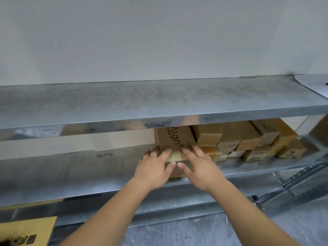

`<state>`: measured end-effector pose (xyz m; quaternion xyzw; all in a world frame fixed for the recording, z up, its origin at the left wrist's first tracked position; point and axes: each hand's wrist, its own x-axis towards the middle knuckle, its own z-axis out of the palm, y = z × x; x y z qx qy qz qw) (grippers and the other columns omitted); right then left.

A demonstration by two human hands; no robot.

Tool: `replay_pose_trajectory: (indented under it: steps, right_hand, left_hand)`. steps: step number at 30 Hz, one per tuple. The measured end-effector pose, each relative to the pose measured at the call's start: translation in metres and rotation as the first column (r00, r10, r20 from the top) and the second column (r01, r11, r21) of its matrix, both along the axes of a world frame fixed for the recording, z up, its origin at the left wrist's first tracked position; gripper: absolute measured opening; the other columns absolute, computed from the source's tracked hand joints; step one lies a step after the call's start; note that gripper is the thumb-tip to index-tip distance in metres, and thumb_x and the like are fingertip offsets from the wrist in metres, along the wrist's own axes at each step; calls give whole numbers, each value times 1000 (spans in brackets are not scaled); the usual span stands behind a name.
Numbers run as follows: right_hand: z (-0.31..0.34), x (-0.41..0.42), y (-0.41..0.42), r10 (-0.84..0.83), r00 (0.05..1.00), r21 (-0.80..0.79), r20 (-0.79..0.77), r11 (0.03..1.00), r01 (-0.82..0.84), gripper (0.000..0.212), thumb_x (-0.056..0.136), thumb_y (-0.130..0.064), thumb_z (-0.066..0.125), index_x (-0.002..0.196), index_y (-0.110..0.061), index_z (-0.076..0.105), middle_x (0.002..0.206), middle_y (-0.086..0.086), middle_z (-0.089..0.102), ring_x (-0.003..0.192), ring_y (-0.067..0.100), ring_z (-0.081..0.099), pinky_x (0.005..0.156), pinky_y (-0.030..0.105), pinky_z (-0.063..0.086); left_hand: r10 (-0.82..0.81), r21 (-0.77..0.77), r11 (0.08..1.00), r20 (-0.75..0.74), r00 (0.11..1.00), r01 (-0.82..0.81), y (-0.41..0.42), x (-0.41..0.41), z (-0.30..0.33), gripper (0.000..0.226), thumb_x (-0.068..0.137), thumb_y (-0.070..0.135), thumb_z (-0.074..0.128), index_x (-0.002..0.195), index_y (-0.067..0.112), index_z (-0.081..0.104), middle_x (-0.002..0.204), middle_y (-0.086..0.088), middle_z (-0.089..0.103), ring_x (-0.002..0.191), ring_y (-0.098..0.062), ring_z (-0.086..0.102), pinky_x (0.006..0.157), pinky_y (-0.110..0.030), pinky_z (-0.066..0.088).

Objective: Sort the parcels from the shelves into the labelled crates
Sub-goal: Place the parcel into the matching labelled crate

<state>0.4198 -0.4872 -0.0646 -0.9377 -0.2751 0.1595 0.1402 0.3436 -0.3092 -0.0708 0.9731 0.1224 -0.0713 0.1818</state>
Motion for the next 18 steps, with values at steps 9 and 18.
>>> replay_pose_trajectory:
  steps: [9, 18]
  right_hand:
    - [-13, 11, -19, -7, 998, 428, 57, 903, -18, 49, 93, -44, 67, 137, -40, 46, 131, -6, 29, 97, 23, 58, 87, 36, 54]
    - [-14, -8, -10, 21, 956, 592, -294, 789, 165, 128, 67, -50, 88, 146, -60, -11, 152, -1, 39, 132, 18, 51, 110, 43, 46]
  left_hand:
    - [380, -254, 909, 172, 909, -332, -21, -4, 0, 26, 92, 48, 64, 109, 34, 49, 111, -2, 59, 93, -21, 60, 79, -34, 49]
    - [512, -492, 744, -13, 859, -451, -60, -75, 10, 134, 64, 7, 89, 146, 54, -6, 74, 18, 63, 67, 3, 64, 57, -13, 47]
